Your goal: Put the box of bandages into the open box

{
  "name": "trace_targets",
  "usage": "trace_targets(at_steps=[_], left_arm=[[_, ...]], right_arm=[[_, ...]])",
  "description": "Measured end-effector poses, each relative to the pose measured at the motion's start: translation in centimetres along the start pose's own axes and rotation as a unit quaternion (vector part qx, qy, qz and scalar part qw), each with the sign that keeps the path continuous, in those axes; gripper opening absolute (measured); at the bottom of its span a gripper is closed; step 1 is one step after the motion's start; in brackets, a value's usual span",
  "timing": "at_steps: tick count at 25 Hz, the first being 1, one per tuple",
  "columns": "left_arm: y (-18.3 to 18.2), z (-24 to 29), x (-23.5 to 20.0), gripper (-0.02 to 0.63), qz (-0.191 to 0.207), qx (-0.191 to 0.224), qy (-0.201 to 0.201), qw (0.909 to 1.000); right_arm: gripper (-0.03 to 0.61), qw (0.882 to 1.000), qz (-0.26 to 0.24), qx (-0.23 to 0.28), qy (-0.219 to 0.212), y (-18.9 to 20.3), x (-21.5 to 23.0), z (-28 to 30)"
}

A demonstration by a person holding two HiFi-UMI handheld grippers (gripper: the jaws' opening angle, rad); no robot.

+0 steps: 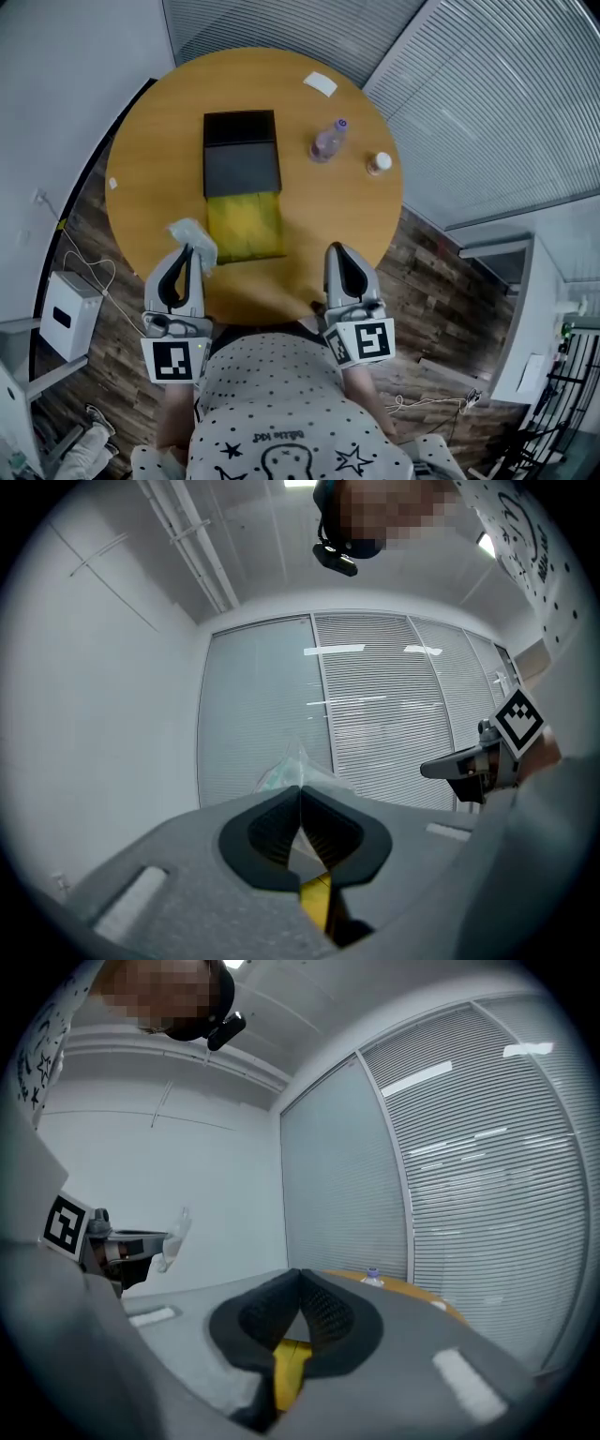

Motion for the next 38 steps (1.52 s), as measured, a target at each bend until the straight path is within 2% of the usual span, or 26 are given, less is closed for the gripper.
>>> trace_targets(at_steps=[8, 13, 18, 26, 35, 38], left_arm=[[0.1, -0.4, -0.2, 0.012, 0.011, 0.013, 0.005, 0.9998], [0.4, -0.9, 0.1, 0.012, -0.001, 0.002, 0.009, 1.0000], [0.0, -1.1, -0.1, 0.012, 0.013, 0.015, 0.005, 0.9998], [0.1, -1.6, -0.6, 0.012, 0.008, 0.013, 0.002, 0.9999], [-0.2, -1.0, -1.8, 0.012, 0.003, 0.005, -0.007, 1.0000], [-0.4, -0.7, -2.0, 0.012, 0.009, -0.001, 0.010, 0.9999]], right_arm=[[0.003, 1.000, -0.002, 0.001, 0.007, 0.3, -0.3, -0.7], [0.003, 1.000, -0.002, 0.001, 0.012, 0.4, -0.4, -1.3], [0.003, 1.000, -0.003, 0.000, 0.011, 0.5, -0.5, -1.5], [0.003, 1.000, -0.007, -0.002, 0.011, 0.8, -1.0, -1.8], [0.003, 0.999, -0.004, -0.006, 0.033, 1.2, 0.2, -2.4], [0.003, 0.999, -0.001, -0.007, 0.045, 1.3, 0.6, -3.0]])
Point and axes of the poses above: the fingertips, and each gripper's own axes: z forward along the fingers, x to its right, y out of its underside, the point moved 2 cm from there along -z, backward along the fingers, and after that the axes turned 14 degrees about z, right-handed, at the moved point
